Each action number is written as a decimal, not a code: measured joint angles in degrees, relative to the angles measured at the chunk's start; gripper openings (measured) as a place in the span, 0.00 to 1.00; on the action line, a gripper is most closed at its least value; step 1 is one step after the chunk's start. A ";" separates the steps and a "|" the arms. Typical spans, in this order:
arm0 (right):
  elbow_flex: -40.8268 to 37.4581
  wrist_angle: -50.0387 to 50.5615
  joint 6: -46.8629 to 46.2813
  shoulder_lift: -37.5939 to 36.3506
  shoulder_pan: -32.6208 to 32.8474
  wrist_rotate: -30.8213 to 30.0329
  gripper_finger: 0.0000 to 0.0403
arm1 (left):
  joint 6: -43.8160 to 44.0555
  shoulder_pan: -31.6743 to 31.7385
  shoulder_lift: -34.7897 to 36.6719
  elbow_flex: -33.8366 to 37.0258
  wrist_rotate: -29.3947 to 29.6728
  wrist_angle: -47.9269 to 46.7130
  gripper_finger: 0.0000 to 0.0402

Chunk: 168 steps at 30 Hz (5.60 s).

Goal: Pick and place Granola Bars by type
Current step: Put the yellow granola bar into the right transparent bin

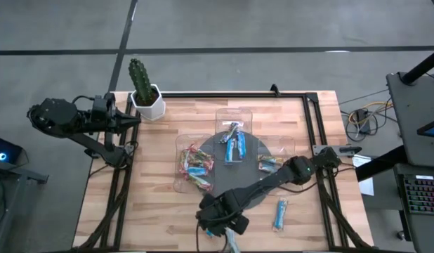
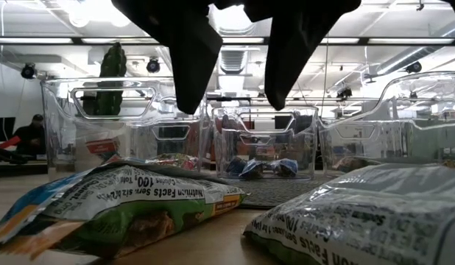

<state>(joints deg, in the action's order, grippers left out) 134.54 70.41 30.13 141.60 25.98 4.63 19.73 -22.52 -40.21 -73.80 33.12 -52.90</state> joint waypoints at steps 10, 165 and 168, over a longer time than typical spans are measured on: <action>0.02 1.09 -3.28 -0.28 0.02 -0.07 0.59 | 0.27 0.02 0.00 0.00 0.02 0.04 0.00; -49.45 16.11 -59.62 -72.87 -6.49 -7.08 0.07 | 1.33 0.02 0.00 0.04 1.05 -0.76 0.00; -54.66 12.34 -60.21 -74.37 -6.56 -5.81 0.07 | 1.33 0.02 0.00 0.04 1.07 -0.77 0.00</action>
<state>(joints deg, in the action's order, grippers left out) 79.88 82.75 -30.08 67.23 19.42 -1.19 21.06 -22.50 -40.21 -73.76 34.20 -53.67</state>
